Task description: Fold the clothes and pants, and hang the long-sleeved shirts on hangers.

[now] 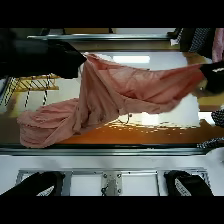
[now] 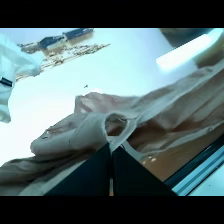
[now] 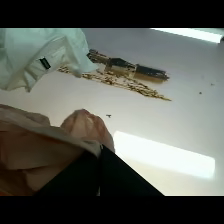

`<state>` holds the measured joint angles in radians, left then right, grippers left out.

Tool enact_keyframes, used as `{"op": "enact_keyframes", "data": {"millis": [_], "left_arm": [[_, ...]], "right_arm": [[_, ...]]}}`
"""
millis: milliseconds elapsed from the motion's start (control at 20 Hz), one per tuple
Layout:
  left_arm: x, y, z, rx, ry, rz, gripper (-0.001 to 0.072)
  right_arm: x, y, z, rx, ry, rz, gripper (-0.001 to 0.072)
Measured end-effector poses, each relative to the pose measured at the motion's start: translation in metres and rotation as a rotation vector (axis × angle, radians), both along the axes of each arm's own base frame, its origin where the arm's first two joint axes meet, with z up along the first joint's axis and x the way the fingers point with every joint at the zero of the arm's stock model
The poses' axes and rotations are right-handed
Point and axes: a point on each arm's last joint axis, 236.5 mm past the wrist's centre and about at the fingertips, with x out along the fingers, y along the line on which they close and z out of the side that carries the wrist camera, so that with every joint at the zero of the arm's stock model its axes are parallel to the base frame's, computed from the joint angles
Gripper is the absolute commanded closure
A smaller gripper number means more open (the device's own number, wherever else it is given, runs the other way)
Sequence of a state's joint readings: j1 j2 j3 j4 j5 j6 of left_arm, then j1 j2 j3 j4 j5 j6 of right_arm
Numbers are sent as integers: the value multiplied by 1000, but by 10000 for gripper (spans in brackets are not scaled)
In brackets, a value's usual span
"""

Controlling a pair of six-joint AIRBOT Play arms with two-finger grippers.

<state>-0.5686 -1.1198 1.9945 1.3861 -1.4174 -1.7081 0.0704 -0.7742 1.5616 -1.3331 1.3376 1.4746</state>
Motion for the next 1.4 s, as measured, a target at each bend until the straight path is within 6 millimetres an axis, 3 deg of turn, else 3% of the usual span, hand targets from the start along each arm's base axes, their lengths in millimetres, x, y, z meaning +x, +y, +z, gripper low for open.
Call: {"op": "enact_keyframes", "data": {"millis": [100,200,300,500,600,700,850,1000,1150,1200,1250,1400], "left_arm": [[-2,6,6,-10,-7,9,699],[10,12,-17,27,53,38,699],[31,17,-59,82,156,73,699],[70,22,-162,175,415,122,699],[75,17,-203,190,527,100,699],[73,11,-231,201,603,73,699],[66,2,-247,213,643,35,699],[54,-6,-243,221,634,1,699],[29,-16,-241,236,627,-51,695],[20,-19,-244,246,628,-71,423],[8,-22,-249,261,632,-94,31],[-9,-26,-260,290,604,-132,22]], "right_arm": [[-17,0,-5,34,55,-20,705],[-26,-1,-18,53,133,-36,705],[-25,0,-35,56,216,-45,704],[-9,1,-78,41,381,-51,704],[1,2,-101,31,462,-52,704],[9,2,-119,16,516,-45,704],[17,2,-135,-1,565,-37,704],[19,0,-144,-14,590,-37,704],[18,-1,-155,-26,616,-33,704],[18,-1,-159,-29,625,-32,704],[18,-1,-163,-32,630,-32,704],[20,-1,-172,-34,642,-30,704]]}}
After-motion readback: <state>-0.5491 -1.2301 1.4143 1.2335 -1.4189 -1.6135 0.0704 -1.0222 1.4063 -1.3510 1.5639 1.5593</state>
